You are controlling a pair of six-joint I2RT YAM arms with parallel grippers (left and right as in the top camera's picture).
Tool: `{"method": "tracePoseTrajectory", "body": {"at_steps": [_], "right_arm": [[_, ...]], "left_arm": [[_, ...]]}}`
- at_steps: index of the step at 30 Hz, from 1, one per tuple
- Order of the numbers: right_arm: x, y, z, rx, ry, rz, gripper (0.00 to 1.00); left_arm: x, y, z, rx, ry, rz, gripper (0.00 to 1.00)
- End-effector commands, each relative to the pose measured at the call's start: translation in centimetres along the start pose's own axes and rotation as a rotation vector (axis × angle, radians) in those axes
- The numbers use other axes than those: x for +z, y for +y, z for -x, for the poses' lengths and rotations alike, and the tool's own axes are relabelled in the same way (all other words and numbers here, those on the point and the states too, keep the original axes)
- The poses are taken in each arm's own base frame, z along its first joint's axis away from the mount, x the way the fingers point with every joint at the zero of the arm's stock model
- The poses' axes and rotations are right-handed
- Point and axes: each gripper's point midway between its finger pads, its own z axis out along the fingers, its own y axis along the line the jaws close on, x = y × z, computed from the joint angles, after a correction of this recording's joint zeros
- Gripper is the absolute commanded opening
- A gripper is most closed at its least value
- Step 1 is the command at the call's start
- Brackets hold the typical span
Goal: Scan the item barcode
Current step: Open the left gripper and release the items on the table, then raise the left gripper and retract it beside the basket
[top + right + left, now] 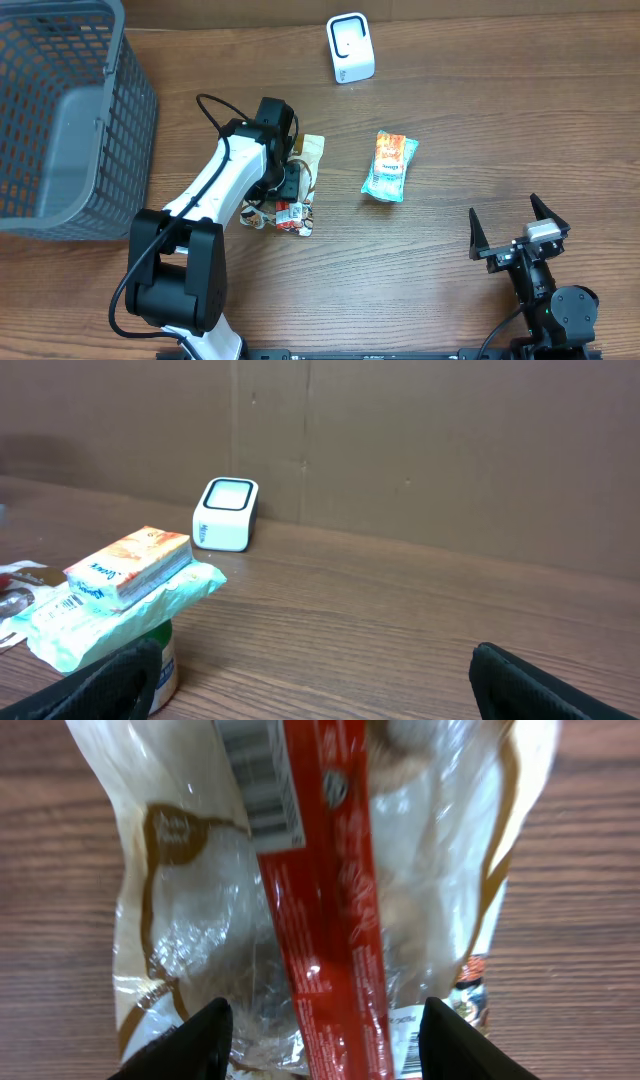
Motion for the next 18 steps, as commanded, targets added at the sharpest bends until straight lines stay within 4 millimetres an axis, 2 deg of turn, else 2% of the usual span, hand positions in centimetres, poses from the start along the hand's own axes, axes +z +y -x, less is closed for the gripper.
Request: {"method": "tracePoseTrajectory", "body": {"at_steps": [1,3,9,14,18], "right_arm": [[0.0,0.0,-0.2,-0.004,-0.003,0.0,1.0],[0.0,0.0,-0.2,-0.004,-0.003,0.0,1.0],[0.0,0.0,-0.2,-0.004,-0.003,0.0,1.0],[0.0,0.0,-0.2,-0.004,-0.003,0.0,1.0],[0.0,0.0,-0.2,-0.004,-0.003,0.0,1.0]], "left_arm": [[1.3,0.4,-1.1,-0.026,0.037,0.014,0.52],[1.7,0.5,-1.4,-0.025,0.041,0.015,0.5],[1.8,1.8,-1.3,-0.023,0.032,0.092,0.26],[1.7,2.3,-1.2,-0.023,0.023,0.118,0.34],[1.7,2.3,-1.2,-0.023,0.023,0.117,0.51]]}}
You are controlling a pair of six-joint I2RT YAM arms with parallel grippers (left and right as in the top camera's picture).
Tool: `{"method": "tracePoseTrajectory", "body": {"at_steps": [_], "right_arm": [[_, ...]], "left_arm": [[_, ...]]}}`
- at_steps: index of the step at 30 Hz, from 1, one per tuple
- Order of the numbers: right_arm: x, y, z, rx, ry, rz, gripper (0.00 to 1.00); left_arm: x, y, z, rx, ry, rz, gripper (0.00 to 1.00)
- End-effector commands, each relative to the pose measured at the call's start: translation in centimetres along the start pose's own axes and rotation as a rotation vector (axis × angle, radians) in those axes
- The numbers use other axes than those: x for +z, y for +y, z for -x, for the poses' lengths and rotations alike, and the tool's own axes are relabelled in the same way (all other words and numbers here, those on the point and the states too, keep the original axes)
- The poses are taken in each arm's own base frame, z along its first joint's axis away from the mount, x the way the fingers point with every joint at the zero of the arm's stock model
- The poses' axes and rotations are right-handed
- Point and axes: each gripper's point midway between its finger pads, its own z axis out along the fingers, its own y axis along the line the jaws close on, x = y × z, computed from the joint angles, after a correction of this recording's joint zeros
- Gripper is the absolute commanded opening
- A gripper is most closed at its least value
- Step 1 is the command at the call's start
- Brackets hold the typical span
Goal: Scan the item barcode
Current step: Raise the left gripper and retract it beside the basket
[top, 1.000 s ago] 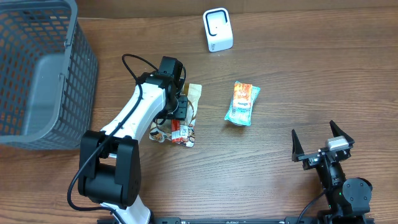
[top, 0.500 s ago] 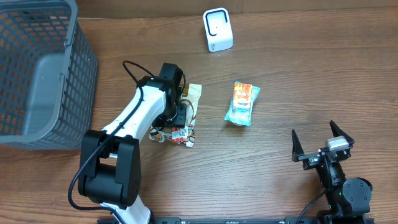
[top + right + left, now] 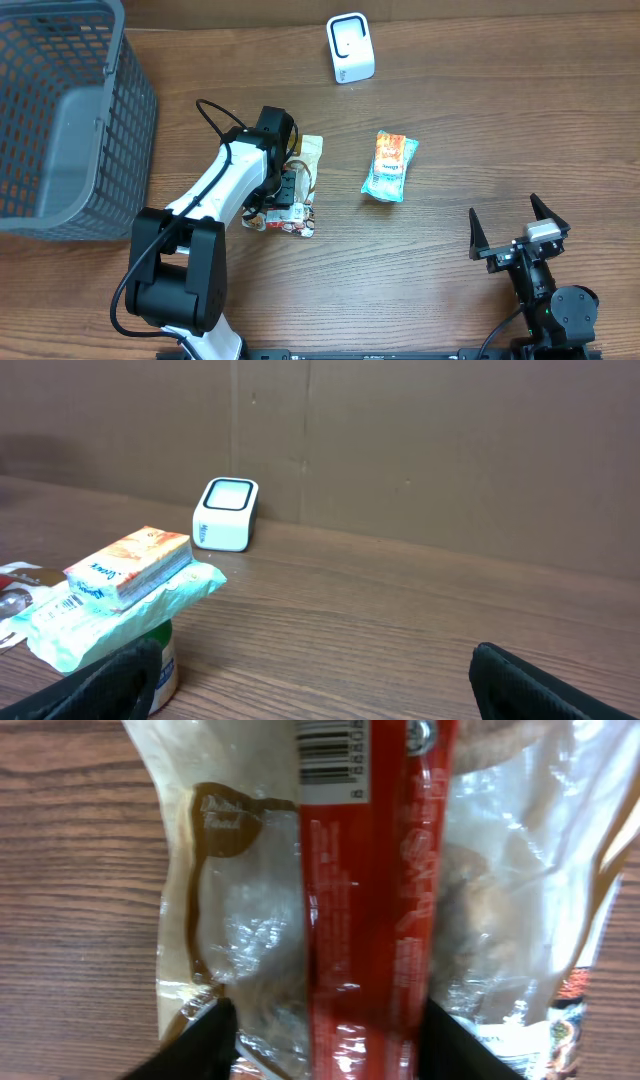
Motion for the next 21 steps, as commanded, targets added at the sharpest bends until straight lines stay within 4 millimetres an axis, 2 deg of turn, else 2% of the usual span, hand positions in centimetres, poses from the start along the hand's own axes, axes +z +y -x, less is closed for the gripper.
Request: {"method": "tracePoseTrajectory", "body": {"at_steps": [1,6,10,15,21], "right_arm": [[0.0,0.0,-0.2,-0.004,-0.002,0.0,1.0],[0.0,0.0,-0.2,-0.004,-0.003,0.0,1.0],[0.0,0.0,-0.2,-0.004,-0.003,0.0,1.0],[0.0,0.0,-0.2,-0.004,-0.003,0.0,1.0],[0.0,0.0,-0.2,-0.004,-0.002,0.0,1.0]], "left_arm": [[0.6,0.6,-0.3,-0.006,0.014,0.027,0.55],[-0.1,0.5,0.3,-0.01,0.004,0.022,0.58],[-2.2,0.6,1.6,-0.014,-0.027,0.022,0.61],[-6.3,1.3,3.9,-0.038,-0.073,0.014,0.61],[-12.5,3.5,6.6,-0.143,-0.163,-0.003,0.62]]}}
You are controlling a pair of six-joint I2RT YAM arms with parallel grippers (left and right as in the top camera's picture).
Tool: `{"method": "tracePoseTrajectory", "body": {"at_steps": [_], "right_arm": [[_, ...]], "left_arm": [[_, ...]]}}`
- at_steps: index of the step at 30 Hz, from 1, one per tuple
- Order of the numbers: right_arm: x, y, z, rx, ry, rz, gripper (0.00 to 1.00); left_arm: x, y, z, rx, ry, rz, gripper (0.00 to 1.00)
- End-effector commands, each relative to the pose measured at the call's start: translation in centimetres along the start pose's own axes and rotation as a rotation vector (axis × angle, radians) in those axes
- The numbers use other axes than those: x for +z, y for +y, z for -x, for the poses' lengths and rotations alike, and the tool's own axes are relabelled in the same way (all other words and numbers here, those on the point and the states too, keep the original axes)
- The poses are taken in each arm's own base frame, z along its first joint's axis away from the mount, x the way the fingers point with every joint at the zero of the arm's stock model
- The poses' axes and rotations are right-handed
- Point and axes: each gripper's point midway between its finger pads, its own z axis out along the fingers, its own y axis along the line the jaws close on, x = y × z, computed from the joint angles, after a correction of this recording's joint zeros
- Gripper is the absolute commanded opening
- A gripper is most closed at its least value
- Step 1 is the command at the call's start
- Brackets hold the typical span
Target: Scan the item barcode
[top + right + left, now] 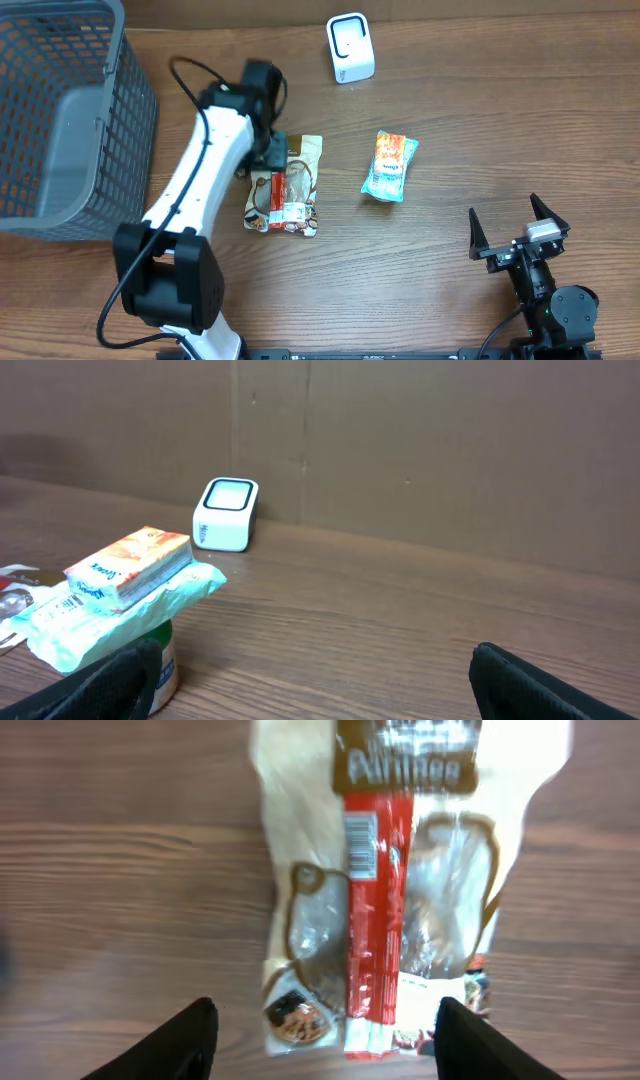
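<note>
A clear snack packet [285, 190] with brown trim and a red stripe lies flat on the wooden table. Its barcode [361, 845] faces up on the stripe in the left wrist view. My left gripper [273, 158] hovers open above the packet's far end, with nothing between its fingers [185, 1042]. The white scanner [350, 48] stands at the far edge, also visible in the right wrist view [227, 513]. My right gripper [519, 236] rests open at the near right, empty.
A teal and orange packet [389, 166] lies right of the snack packet; the right wrist view shows it on top of a small can [162, 660]. A grey mesh basket [60, 120] fills the far left. A cardboard wall [420, 450] backs the table.
My left gripper, which was low and close over the snack packet, is now higher and farther back. The whole packet now shows below it, lying flat. The right arm is unchanged.
My left gripper was open, low over the snack packet, its fingers either side of the wrapper. It stayed there with the packet shifted slightly in view. Now it stands higher above the packet, still open. The right gripper has stayed still.
</note>
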Motion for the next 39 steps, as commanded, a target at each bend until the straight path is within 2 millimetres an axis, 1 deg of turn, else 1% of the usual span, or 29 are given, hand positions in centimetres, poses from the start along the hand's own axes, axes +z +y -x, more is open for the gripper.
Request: {"method": "tracePoseTrajectory", "body": {"at_steps": [1,2,3,4,5,9,12,15,18,39], "right_arm": [[0.0,0.0,-0.2,-0.004,-0.002,0.0,1.0],[0.0,0.0,-0.2,-0.004,-0.002,0.0,1.0],[0.0,0.0,-0.2,-0.004,-0.002,0.0,1.0],[0.0,0.0,-0.2,-0.004,-0.002,0.0,1.0],[0.0,0.0,-0.2,-0.004,-0.002,0.0,1.0],[0.0,0.0,-0.2,-0.004,-0.002,0.001,1.0],[0.0,0.0,-0.2,-0.004,-0.002,0.0,1.0],[0.0,0.0,-0.2,-0.004,-0.002,0.001,1.0],[0.0,0.0,-0.2,-0.004,-0.002,0.0,1.0],[0.0,0.0,-0.2,-0.004,-0.002,0.0,1.0]], "left_arm": [[-4.0,2.2,3.1,-0.113,-0.107,-0.004,0.64],[-4.4,2.5,3.5,-0.123,-0.12,-0.005,0.67],[-5.0,3.1,4.0,-0.135,-0.139,-0.002,0.88],[-5.3,4.0,4.3,-0.151,-0.154,0.012,0.93],[-5.4,4.8,4.6,-0.166,-0.165,0.028,1.0],[-5.2,8.5,4.7,-0.222,-0.17,0.106,1.0],[-5.0,10.2,4.6,-0.264,-0.163,0.115,1.0],[-4.9,11.4,4.4,-0.295,-0.158,0.121,1.0],[-4.9,11.8,4.4,-0.305,-0.157,0.122,1.0],[-4.9,11.7,4.4,-0.302,-0.157,0.12,1.0]]}}
